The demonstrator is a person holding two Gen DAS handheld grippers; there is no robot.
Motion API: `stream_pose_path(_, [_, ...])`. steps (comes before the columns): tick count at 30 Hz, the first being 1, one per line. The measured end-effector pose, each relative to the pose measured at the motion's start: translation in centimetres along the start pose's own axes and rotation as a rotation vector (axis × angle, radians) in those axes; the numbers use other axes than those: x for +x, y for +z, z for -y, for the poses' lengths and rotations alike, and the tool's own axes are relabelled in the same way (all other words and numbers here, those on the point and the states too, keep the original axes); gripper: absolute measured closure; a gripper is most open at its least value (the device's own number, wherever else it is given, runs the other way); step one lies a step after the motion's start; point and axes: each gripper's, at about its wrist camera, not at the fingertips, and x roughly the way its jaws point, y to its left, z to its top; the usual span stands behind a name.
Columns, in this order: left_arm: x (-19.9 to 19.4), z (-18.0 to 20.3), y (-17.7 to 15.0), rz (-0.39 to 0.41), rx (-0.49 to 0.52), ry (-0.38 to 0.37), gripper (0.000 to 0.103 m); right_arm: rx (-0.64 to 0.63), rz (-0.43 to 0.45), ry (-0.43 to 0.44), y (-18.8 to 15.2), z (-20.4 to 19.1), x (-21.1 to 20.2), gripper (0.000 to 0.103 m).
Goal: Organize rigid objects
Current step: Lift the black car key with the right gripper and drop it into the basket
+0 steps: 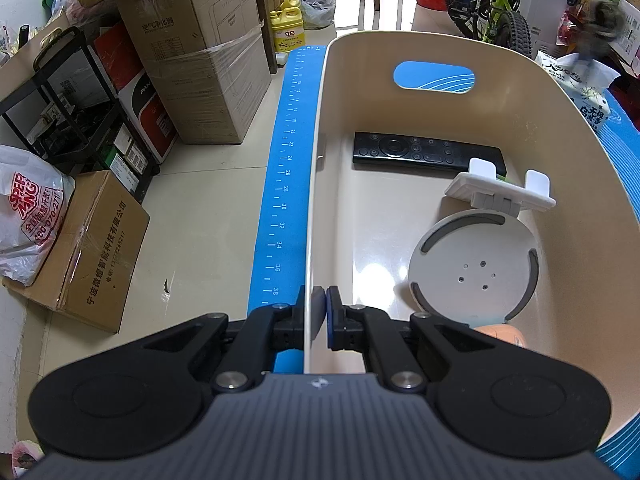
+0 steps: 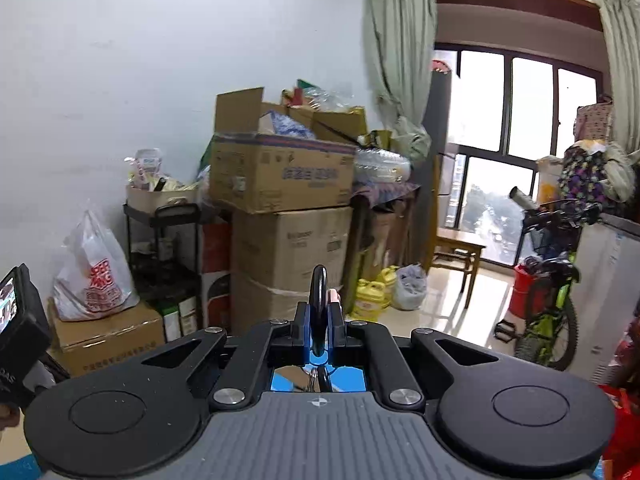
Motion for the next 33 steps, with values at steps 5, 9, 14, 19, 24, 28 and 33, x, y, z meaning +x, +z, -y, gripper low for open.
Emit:
stream_pose_path(5, [0.1, 0.0, 0.0, 0.002, 0.001, -0.003, 0.095, -0.004, -0.086, 0.027, -1.1, -2.1, 3.6, 0.086])
stream_pose_path(9, [0.1, 0.2, 0.0, 0.001, 0.000, 0.000, 0.095, -0.009, -0.181, 0.025, -3.2, -3.3, 6.8, 0.086])
stream_pose_path(14, [0.1, 0.1, 0.0, 0.001, 0.000, -0.004, 0.095, -0.019, -0.300, 0.017, -5.7, -4.3, 9.8, 0.086])
stream_pose_path(19, [0.1, 0.2, 0.0, 0.002, 0.003, 0.002, 0.095, -0.033, -0.427, 0.019, -7.4, -4.8, 11.9, 0.086])
stream_pose_path(24, [0.1, 0.3, -0.1, 0.002, 0.002, 0.002, 0.095, -0.053, -0.514, 0.027, -8.5, -5.1, 12.8, 0.086])
stream_pose_path(28, [0.1, 0.2, 0.0, 0.002, 0.001, 0.000, 0.095, -0.031, -0.541, 0.024, -8.7, -4.5, 12.8, 0.083])
stream_pose_path(33, [0.1, 0.2, -0.1, 0.003, 0.001, 0.001, 0.095, 0.003, -0.509, 0.004, -7.5, -3.2, 11.3, 0.042])
